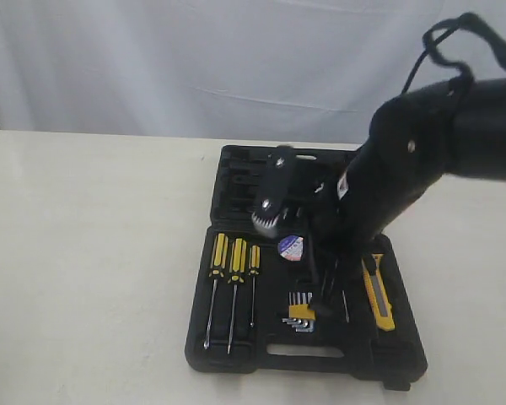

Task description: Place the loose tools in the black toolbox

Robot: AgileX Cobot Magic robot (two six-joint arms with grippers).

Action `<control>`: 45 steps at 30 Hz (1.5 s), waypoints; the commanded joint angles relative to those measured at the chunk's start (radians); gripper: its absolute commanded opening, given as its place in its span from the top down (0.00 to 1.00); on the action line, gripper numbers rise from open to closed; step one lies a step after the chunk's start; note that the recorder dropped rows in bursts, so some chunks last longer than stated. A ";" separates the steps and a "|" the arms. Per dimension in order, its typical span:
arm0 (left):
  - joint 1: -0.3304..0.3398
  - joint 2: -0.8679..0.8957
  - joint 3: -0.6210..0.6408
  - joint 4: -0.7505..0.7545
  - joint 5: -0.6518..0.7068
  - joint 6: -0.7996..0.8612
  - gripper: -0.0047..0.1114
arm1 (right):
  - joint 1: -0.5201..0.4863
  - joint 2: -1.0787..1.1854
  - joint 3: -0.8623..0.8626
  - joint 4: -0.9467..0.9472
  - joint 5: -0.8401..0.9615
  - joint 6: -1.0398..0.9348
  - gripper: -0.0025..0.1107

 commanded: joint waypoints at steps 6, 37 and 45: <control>-0.006 -0.006 0.001 0.000 -0.001 -0.002 0.96 | 0.428 -0.056 0.270 -0.999 0.039 1.226 0.98; -0.006 -0.006 0.001 0.000 -0.001 -0.002 0.96 | 0.577 0.245 0.489 -1.645 0.022 1.992 0.56; -0.006 -0.006 0.001 0.000 -0.001 -0.002 0.96 | 0.577 0.283 0.464 -1.708 0.112 2.138 0.75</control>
